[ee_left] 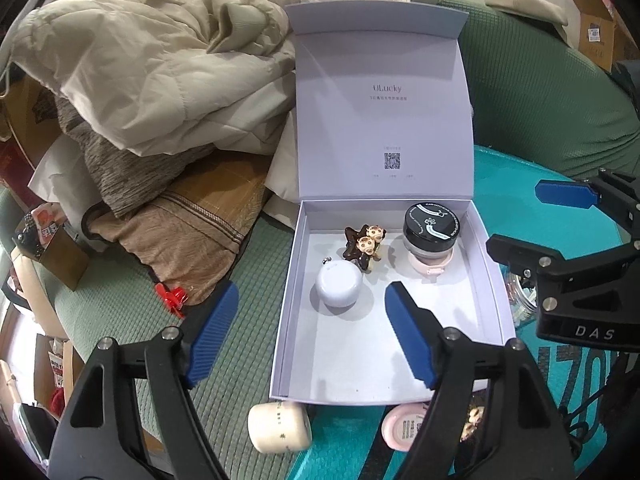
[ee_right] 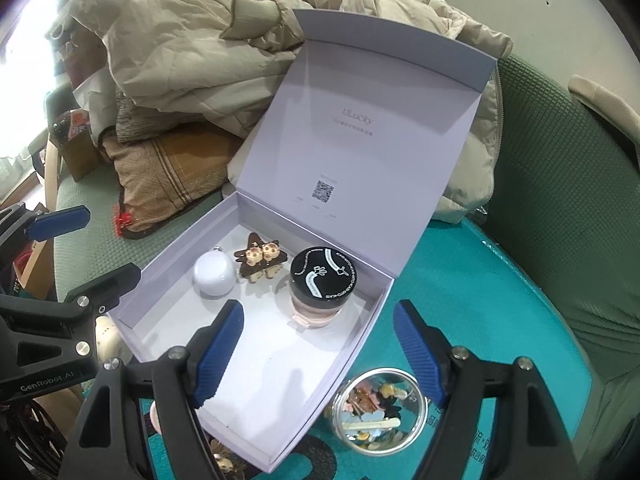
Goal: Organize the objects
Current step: 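Withdraw both open tools from the box back toward the remaining items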
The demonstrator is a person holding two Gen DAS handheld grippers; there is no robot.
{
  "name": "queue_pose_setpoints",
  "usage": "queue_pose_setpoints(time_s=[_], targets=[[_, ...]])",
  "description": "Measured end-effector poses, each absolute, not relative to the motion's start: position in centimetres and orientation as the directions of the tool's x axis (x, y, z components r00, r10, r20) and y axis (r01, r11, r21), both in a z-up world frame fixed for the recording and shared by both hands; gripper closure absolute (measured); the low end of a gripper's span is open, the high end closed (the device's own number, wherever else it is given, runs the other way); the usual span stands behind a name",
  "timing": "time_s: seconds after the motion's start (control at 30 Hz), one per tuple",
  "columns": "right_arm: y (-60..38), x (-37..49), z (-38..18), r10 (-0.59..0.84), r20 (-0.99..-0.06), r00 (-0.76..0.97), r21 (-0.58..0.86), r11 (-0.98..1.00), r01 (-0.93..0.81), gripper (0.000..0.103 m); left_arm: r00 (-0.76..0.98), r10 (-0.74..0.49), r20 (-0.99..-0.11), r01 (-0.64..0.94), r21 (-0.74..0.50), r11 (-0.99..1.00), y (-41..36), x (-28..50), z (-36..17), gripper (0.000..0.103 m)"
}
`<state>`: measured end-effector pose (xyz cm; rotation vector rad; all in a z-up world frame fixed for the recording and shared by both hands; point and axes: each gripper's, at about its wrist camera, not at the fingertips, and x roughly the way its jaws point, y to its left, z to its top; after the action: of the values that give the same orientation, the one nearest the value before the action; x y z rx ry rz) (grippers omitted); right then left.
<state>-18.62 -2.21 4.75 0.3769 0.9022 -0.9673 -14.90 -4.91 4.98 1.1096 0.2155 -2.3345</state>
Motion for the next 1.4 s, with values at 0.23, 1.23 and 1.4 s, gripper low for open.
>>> queue_pose_setpoints(time_s=[0.23,1.23,1.4], targets=[[-0.3,-18.6,5.2,-0.547,-0.792,0.272,-0.090,0.545,0.833,0.025,-0.525,-0.414,-0.744,0.540,0.086,-0.837,-4.5,-13.0,5.7,0.025],[7.8,-18.8,3.4,-0.492,-0.802,0.339,-0.037,0.607,0.794,0.025,-0.505,-0.420,-0.753,0.580,0.064,-0.812,-0.9,-5.9,3.9,0.024],[9.0,-19.0,2.5,-0.473,-0.810,0.346,-0.025,0.617,0.787,0.025,-0.499,-0.410,-0.764,0.588,0.049,-0.807,-0.3,-4.9,3.1,0.024]])
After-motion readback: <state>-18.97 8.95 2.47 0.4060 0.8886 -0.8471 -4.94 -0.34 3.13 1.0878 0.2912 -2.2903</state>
